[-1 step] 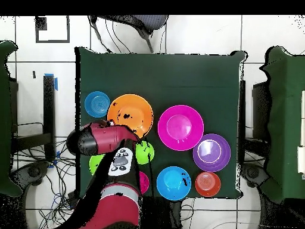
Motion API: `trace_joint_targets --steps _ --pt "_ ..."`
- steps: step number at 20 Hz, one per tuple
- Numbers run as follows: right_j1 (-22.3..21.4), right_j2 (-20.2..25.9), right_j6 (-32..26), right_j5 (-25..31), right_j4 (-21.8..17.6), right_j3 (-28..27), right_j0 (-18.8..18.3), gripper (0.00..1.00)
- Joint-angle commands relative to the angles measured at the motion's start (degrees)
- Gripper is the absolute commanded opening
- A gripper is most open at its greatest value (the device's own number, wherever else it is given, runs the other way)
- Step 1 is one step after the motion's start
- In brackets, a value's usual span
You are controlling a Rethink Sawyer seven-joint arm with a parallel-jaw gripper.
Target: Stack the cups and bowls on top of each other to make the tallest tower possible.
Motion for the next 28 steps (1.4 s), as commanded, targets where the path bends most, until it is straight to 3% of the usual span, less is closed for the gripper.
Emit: trace_joint_targets --steps 1,16,28 --pt "-1.43 5.99 6.91 8.73 2.21 -0.21 -0.94 0.00" --pt "-3.03 7.54 3.36 18.71 2.34 -7.15 -3.05 0.00" --pt "-3.37 11.85 -1.54 27.70 1.51 -13.31 -8.17 0.00"
